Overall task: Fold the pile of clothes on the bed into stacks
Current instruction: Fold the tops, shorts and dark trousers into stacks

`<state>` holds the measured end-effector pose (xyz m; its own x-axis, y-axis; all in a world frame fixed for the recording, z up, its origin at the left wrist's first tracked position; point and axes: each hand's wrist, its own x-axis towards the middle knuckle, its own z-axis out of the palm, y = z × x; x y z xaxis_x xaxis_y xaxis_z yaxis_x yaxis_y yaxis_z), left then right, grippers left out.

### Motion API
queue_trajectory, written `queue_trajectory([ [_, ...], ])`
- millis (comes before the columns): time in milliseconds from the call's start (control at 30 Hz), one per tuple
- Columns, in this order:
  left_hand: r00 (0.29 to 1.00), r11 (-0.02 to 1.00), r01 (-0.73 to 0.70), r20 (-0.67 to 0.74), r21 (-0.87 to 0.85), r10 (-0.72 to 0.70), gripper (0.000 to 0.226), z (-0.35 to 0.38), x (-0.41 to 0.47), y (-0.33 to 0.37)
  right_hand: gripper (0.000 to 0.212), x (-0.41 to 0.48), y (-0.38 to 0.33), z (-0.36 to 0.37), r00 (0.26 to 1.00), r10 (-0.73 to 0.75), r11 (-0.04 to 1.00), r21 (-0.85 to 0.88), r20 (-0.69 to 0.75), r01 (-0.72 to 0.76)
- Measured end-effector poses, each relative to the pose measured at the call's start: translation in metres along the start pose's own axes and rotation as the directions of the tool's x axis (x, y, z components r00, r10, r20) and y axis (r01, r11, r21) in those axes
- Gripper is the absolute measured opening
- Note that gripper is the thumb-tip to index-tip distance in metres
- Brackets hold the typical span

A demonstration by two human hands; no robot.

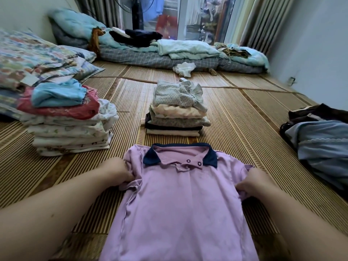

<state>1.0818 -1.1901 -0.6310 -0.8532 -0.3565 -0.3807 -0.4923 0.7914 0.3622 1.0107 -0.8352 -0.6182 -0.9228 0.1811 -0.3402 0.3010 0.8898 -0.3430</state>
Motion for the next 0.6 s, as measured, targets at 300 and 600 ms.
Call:
queue_trajectory([
  [300,0.994,0.394,0.107,0.091,-0.913,-0.059,0.021,-0.015,-0.006,-0.012,0.007,0.007,0.016,-0.004,0.997,0.080,0.809,0.585,-0.018,-0.054],
  [600,0.988,0.306,0.004,-0.043,-0.952,-0.146,0.061,-0.040,-0.019,-0.017,0.026,-0.014,0.010,-0.009,0.971,0.077,0.606,0.784,-0.227,0.135],
])
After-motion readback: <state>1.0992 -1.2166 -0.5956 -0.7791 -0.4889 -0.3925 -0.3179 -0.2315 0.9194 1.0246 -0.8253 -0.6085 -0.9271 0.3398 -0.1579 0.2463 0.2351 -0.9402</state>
